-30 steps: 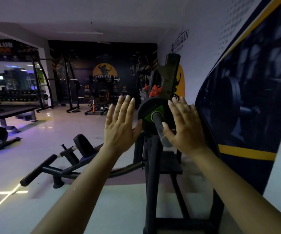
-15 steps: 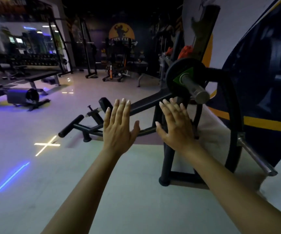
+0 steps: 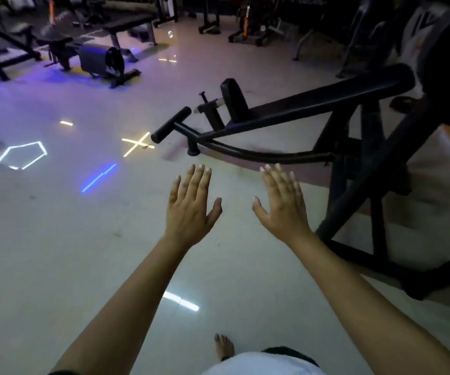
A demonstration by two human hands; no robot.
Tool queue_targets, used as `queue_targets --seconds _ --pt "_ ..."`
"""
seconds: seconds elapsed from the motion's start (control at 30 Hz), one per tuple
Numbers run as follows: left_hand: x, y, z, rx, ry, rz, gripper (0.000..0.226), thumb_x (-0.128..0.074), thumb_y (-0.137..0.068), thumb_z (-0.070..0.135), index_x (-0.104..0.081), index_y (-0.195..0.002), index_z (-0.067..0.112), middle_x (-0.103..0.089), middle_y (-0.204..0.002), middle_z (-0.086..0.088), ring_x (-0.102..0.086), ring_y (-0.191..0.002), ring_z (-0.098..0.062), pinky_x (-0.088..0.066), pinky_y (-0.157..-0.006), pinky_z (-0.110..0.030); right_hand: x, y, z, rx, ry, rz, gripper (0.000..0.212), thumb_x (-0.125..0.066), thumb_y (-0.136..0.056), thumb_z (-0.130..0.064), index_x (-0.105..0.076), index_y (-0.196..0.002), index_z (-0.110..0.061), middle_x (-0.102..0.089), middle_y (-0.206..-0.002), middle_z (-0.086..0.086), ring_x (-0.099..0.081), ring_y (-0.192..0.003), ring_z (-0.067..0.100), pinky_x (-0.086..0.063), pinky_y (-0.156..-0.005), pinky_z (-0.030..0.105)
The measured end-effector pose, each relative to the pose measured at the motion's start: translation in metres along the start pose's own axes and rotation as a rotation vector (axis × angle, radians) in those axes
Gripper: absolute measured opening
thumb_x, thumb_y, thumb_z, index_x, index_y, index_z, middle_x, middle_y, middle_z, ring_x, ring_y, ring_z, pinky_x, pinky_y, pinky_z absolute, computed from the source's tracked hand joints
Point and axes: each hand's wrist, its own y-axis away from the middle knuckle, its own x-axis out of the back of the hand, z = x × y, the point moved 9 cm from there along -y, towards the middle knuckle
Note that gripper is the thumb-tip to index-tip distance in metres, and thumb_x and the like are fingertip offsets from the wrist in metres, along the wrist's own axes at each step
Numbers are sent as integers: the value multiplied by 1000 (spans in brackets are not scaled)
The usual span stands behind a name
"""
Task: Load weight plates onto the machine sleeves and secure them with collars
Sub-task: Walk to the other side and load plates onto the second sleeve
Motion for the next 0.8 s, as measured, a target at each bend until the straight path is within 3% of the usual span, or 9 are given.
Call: queue_targets --seconds 0.5,0.8 --pt "-127 -70 -148 284 -36 -154 58 -37 -89 39 -38 -136 5 -46 -139 -14 -36 -133 -29 -18 -109 -40 -211 -136 -12 176 -172 -318 59 -61 -84 -22 -39 -135 -3 -44 -139 17 -33 -133 34 -15 -110 46" --pt "-206 -170 -283 409 -18 -244 58 -34 -88 39 -39 -135 5 -48 -138 -14 -38 -132 -29 -22 -109 -43 -338 -279 -15 240 -164 -418 59 -61 -84 -23 -39 -136 -4 -44 -140 15 -34 -133 32 -17 -110 47"
